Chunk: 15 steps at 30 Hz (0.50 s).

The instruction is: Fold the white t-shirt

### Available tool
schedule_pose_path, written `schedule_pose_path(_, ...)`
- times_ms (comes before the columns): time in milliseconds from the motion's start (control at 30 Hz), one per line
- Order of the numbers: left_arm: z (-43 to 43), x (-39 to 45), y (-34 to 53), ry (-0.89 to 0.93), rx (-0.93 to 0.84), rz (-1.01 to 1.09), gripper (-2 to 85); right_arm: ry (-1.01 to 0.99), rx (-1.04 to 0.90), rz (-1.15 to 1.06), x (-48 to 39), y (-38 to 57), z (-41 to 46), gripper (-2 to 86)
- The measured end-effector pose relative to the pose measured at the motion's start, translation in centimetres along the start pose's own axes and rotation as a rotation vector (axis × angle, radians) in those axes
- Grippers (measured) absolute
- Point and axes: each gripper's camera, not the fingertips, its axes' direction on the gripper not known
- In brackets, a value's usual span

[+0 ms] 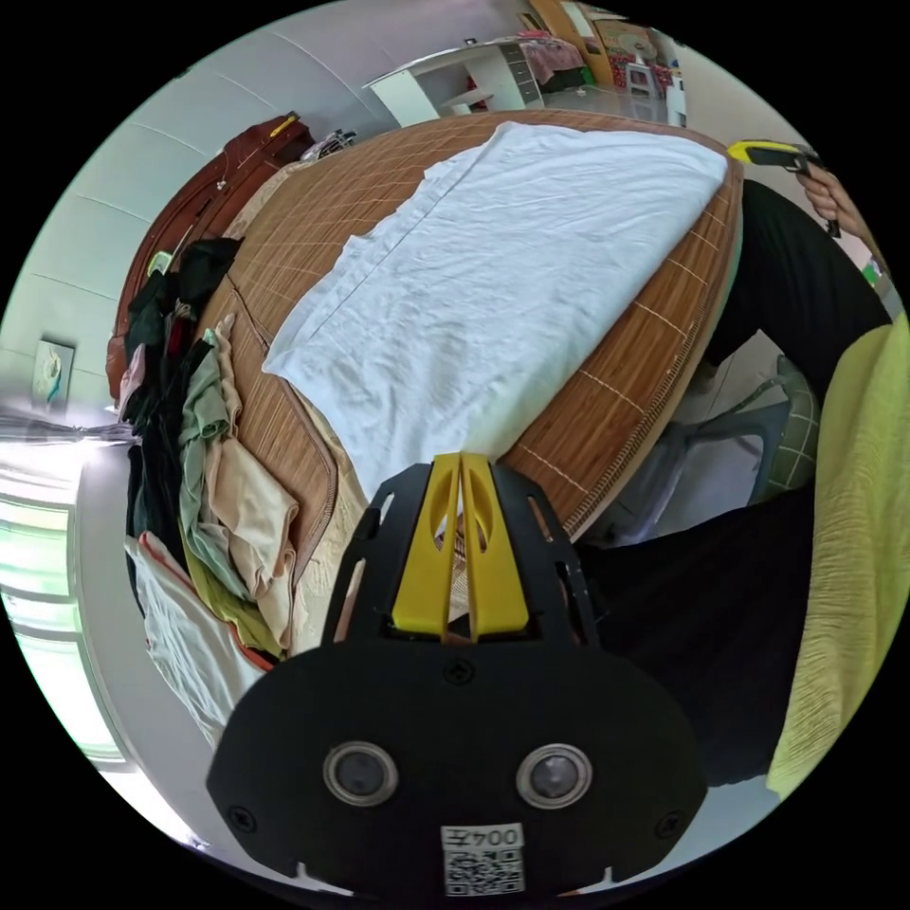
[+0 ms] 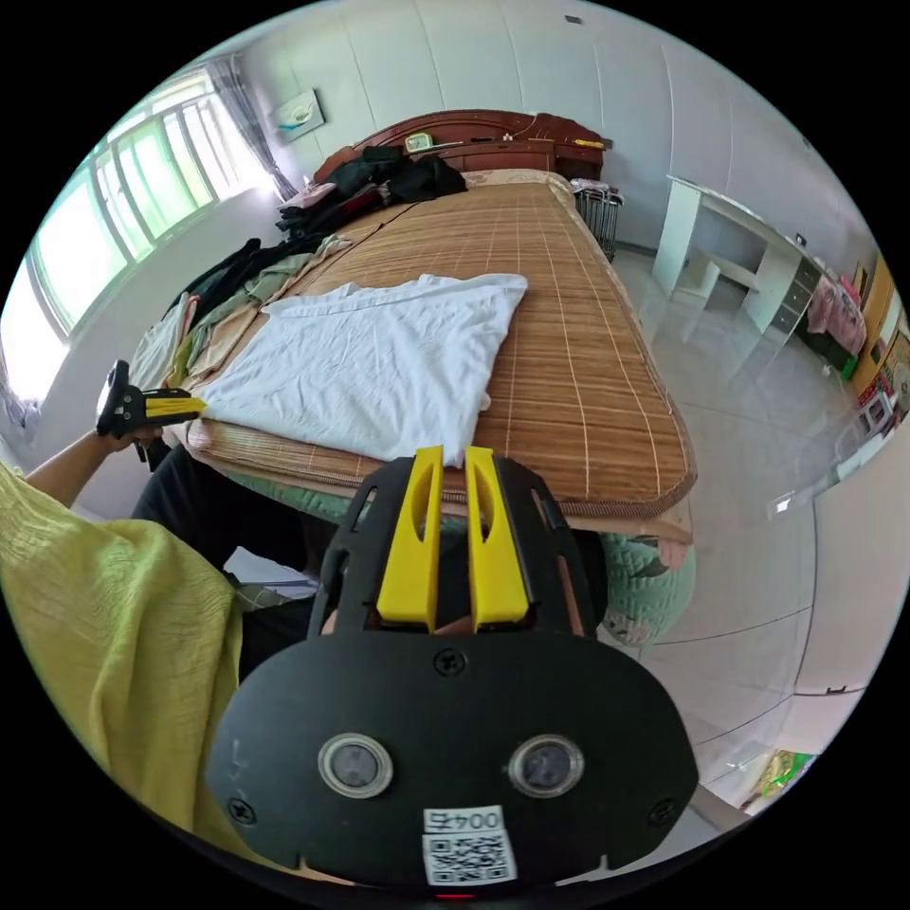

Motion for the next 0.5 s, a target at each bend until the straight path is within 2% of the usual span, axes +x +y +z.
schedule_pose_path(200,0.9,0.9,-1.1,-0.027,-0.051,-0.027,0.2,-0.015,-0.015,-0.014,0.7,0.1,0.3,8.4)
schedule_pose_path(300,1.2,0.4,-1.0,0.009,-0.044,-0.082,0.2,-0.044,-0.009,-0.020,1.0,-0.2,0.2,7.6)
schedule_pose_path(433,1.8,-0.8,0.1,0.085,0.007,-0.167,0.4,0.001,-0.154,-0.014,1.8,-0.5,1.8,5.3)
schedule_pose_path(500,2.0,-1.1,0.6,0.105,0.033,-0.198,0.6,-0.030,-0.134,0.014,2.6,-0.3,1.3,5.7)
